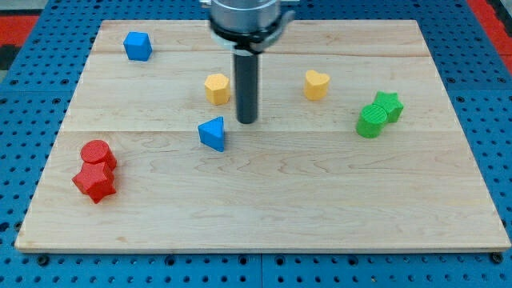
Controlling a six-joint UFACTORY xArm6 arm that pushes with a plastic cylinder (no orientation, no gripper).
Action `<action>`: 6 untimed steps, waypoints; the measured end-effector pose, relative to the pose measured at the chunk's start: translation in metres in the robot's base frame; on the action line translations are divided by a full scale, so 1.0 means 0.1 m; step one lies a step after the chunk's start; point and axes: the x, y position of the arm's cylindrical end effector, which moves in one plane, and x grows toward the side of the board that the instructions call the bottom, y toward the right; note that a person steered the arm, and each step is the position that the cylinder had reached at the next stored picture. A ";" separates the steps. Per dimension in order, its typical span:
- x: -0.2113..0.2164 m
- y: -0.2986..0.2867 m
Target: Push the yellow hexagon towards the top center of the board
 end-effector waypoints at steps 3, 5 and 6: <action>-0.60 -0.71; -1.07 -0.32; -1.32 -0.06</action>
